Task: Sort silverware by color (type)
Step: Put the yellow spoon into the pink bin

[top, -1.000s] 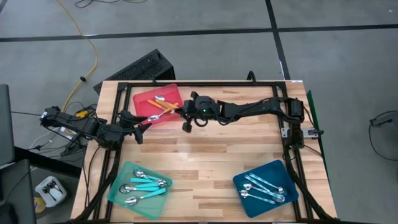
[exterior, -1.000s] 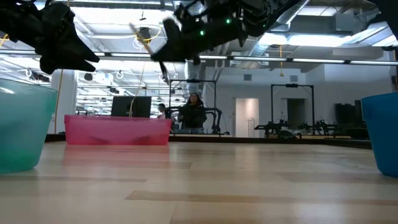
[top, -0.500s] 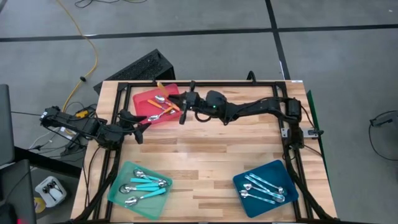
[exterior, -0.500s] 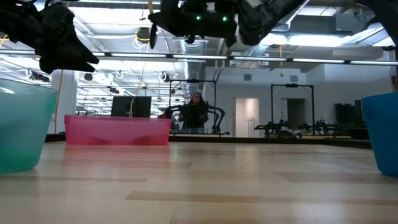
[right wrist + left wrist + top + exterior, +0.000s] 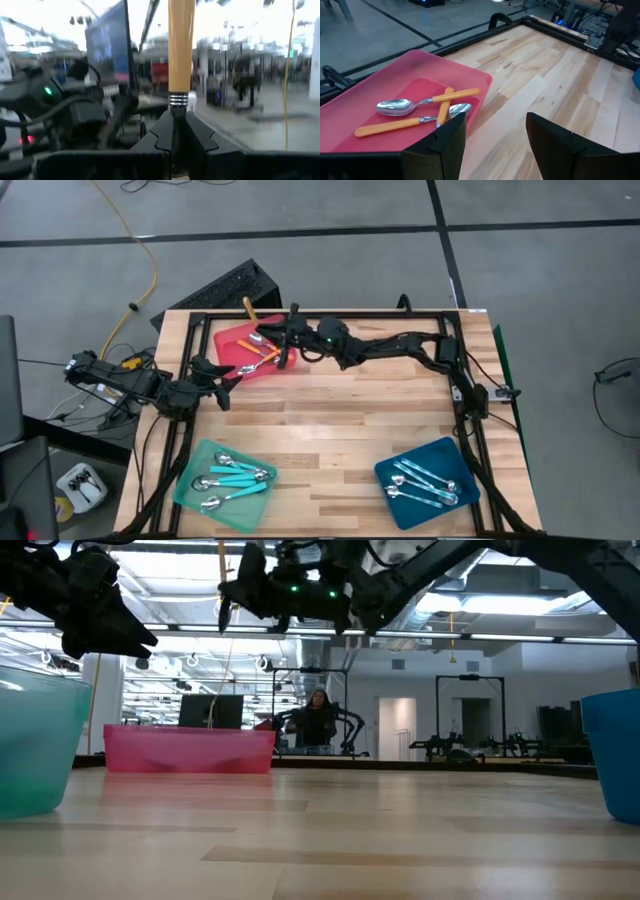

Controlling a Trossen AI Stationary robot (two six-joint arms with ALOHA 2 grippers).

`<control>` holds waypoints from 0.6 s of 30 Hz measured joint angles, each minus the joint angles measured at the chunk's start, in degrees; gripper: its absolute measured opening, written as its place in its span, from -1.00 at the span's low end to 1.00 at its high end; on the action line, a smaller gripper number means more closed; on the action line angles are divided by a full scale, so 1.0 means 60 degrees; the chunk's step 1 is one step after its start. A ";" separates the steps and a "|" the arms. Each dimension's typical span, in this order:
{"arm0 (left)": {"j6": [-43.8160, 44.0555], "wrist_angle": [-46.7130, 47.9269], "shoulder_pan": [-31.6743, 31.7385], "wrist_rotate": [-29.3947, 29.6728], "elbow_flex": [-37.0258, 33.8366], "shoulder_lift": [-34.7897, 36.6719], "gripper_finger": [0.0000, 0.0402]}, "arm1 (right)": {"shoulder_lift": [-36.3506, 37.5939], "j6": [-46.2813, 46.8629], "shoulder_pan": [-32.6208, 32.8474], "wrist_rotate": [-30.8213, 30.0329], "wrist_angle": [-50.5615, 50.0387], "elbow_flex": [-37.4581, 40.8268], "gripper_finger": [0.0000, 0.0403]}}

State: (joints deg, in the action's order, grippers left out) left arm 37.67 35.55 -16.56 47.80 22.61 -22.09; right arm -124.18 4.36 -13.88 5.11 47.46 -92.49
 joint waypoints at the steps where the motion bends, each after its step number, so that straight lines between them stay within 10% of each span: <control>1: 0.0000 0.0024 0.0000 0.0003 0.0000 0.0000 -0.06 | 0.0000 -0.0080 -0.0016 -0.0058 -0.0573 -0.0196 -0.78; 6: -0.0003 0.0037 -0.0002 0.0275 0.0000 0.0000 -0.06 | 0.0000 -0.0947 -0.0100 -0.0153 -0.2584 -0.0945 -0.78; 18: 0.0037 0.0030 -0.0003 0.0304 0.0000 0.0000 -0.06 | -0.1017 -0.1234 -0.0067 0.0028 -0.1665 -0.1013 -0.78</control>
State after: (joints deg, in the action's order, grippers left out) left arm 37.89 35.73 -16.58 49.62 22.61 -22.09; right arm -130.28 -3.05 -14.29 5.28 37.47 -98.56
